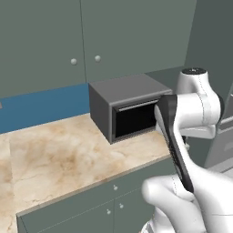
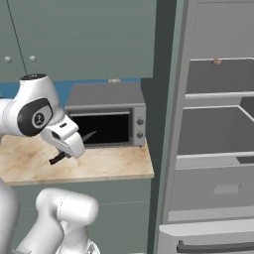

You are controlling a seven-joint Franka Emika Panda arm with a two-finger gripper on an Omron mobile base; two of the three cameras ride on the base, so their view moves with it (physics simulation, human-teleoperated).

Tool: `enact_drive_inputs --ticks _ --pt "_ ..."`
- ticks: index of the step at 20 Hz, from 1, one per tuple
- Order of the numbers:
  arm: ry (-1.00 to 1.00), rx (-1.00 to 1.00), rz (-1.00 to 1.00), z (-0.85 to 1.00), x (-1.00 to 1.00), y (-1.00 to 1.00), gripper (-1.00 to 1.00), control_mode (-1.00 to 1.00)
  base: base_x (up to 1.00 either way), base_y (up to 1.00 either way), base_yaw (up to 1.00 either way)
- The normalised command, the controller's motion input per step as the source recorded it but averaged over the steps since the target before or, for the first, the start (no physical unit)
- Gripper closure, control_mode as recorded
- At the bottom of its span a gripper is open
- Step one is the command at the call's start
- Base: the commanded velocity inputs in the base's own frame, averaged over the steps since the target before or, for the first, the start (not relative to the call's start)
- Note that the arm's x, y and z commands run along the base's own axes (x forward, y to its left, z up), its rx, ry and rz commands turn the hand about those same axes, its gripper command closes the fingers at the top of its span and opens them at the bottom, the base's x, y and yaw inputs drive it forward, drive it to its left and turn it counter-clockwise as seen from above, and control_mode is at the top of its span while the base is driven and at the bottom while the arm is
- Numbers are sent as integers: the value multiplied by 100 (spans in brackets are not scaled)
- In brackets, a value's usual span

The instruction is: Retrieve the butter from the fridge and place it on a plate on the dining table. Then retrieve the butter knife by the fridge and place it near the plate.

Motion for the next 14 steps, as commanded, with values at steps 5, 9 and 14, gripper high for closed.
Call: enact_drive_inputs --ticks 5,9,14 --pt "0 0 0 0 0 0 100 -100 0 0 0" --pt "0 0 0 0 0 0 100 -100 0 0 0" --pt "0 0 0 0 -11 0 100 100 -19 0 0"
